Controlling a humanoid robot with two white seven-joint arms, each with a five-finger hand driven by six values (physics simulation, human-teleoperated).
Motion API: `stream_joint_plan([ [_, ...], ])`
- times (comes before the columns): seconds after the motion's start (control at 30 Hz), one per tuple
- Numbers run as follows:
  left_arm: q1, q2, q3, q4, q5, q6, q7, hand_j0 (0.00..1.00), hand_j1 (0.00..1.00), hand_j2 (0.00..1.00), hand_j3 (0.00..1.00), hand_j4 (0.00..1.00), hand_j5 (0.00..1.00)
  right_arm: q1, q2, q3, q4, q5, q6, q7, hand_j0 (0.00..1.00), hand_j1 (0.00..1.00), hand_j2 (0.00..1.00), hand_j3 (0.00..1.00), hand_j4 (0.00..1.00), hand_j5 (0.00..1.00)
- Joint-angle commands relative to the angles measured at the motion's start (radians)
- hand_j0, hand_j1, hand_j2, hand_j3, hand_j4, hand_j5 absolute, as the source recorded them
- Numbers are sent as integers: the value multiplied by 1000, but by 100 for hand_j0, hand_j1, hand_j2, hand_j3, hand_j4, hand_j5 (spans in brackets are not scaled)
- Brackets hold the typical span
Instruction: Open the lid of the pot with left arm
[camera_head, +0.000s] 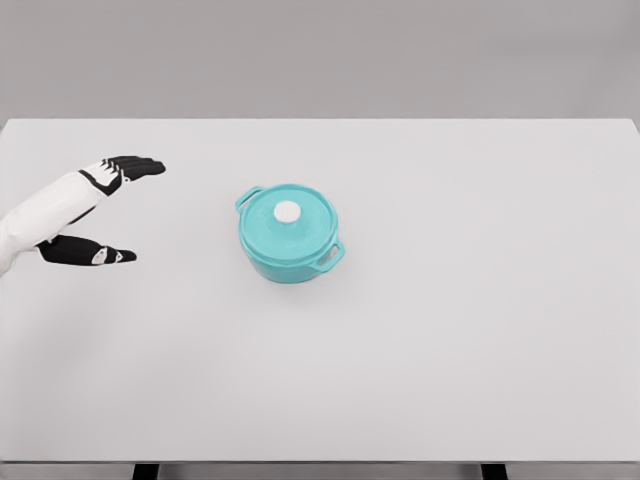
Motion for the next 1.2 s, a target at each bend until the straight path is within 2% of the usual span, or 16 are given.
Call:
stream_joint_plan([
  [0.0,0,-1,1,0,3,1,0,100,100,100,100,100,100,0,0,0,0,0,0,0,100,100,100,100,100,100],
  [0.23,-12,14,21,0,-5,1,-1,100,100,100,100,100,100,0,0,0,0,1,0,0,100,100,100,100,100,100],
  [0.27,-11,13,24,1,-14,1,-21,100,100,100,100,100,100,0,0,1,1,1,0,0,100,100,100,100,100,100],
  [0.33,-17,16,53,6,-20,1,-122,100,100,100,100,100,100,0,0,0,0,1,0,0,100,100,100,100,100,100],
  [0.37,-31,25,56,7,-72,1,-192,100,100,100,100,100,100,0,0,0,0,1,0,0,100,100,100,100,100,100],
  [0.4,-86,69,32,10,-126,1,-239,100,100,100,100,100,100,0,0,0,0,1,0,0,100,100,100,100,100,100],
  [0.43,-129,97,-2,13,-149,1,-247,100,100,100,100,100,100,0,0,0,0,1,0,0,100,100,100,100,100,100],
  [0.5,-302,108,-167,15,-251,1,-253,100,100,100,100,100,100,0,0,0,0,1,0,0,100,100,100,100,100,100],
  [0.53,-418,99,-281,16,-330,1,-255,100,100,100,100,100,100,0,0,0,0,1,0,0,100,100,100,100,100,100],
  [0.57,-503,91,-376,26,-357,1,-255,100,100,100,100,100,100,0,0,0,0,1,0,0,100,100,100,100,100,100],
  [0.67,-586,17,-505,29,-422,1,-284,100,100,100,100,100,100,0,0,0,0,1,0,0,100,100,100,100,100,100],
  [0.7,-601,3,-530,27,-433,1,-288,100,100,100,100,100,100,0,0,0,0,1,0,0,100,100,100,100,100,100],
  [0.73,-637,-4,-600,26,-437,1,-293,100,100,100,100,100,100,0,0,0,0,1,0,0,100,100,100,100,100,100],
  [0.77,-655,-4,-635,26,-440,1,-293,100,100,100,100,100,100,0,0,0,0,1,0,0,100,100,100,100,100,100],
  [1.0,-847,-7,-700,29,-433,1,-287,100,100,100,100,100,100,0,0,0,0,1,0,0,100,100,100,100,100,100],
  [1.17,-857,-84,-766,35,-443,1,-293,100,100,100,100,100,100,0,0,0,0,1,0,0,100,100,100,100,100,100],
])
